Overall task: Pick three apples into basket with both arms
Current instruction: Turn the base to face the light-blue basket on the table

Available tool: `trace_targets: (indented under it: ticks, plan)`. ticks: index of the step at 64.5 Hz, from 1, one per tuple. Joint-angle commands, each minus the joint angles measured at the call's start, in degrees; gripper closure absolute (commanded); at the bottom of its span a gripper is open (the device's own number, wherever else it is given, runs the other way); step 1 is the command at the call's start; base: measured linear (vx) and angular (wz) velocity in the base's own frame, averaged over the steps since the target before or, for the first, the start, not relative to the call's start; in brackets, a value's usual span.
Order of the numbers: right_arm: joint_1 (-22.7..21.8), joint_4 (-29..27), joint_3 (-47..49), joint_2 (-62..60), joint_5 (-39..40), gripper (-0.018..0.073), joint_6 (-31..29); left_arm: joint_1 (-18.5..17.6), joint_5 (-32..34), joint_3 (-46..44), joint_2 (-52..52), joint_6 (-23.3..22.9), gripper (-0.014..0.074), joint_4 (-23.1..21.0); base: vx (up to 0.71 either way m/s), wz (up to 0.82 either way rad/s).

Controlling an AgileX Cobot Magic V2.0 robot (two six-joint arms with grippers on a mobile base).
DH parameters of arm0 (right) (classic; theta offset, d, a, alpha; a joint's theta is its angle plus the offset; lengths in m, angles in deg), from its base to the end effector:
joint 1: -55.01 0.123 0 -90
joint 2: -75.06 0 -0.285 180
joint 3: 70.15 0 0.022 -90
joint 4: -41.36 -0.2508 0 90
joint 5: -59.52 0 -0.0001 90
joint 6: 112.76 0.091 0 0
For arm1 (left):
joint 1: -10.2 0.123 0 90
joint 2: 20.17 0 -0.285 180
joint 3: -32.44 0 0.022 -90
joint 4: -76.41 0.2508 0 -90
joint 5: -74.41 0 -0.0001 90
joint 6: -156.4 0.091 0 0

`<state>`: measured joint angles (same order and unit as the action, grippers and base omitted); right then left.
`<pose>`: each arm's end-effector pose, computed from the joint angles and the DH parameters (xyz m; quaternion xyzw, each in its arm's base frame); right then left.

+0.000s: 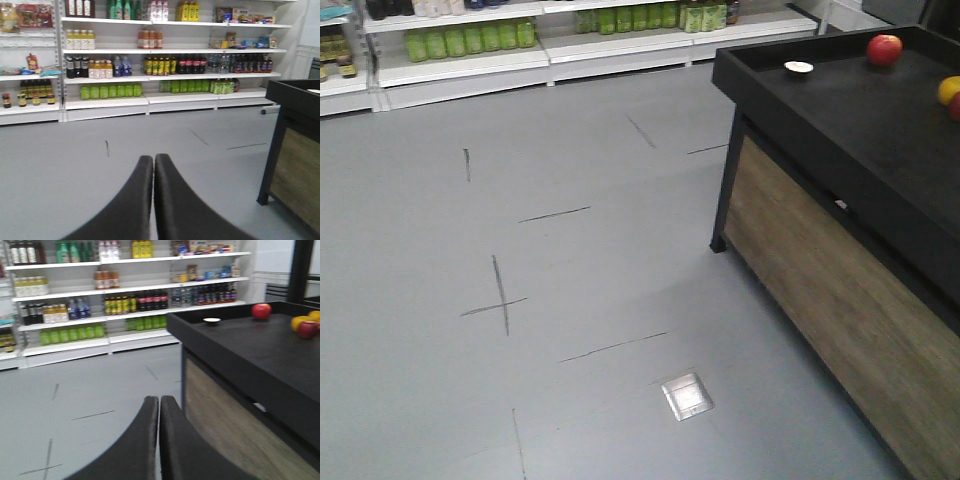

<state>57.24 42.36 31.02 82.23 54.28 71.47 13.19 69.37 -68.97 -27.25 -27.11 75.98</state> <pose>0.0568 0.0021 0.1959 0.0068 0.7147 0.0328 0.6987 0.0565 0.0029 0.1978 -0.0428 0.7102 -0.0060 0.7027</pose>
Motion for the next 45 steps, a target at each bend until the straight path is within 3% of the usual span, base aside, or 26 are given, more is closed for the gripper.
trace_targets:
  ticks: [1, 45]
  plan:
    - [-0.5, 0.5, -0.8, -0.6, 4.1, 0.0564, -0.3, 0.0, 3.9, 1.3, 0.9, 0.0, 0.0603, -0.1, 0.13, -0.49]
    - [-0.5, 0.5, -0.8, -0.6, 4.1, 0.0564, -0.3, 0.0, 3.9, 1.3, 0.9, 0.0, 0.0603, -0.1, 0.12, -0.55]
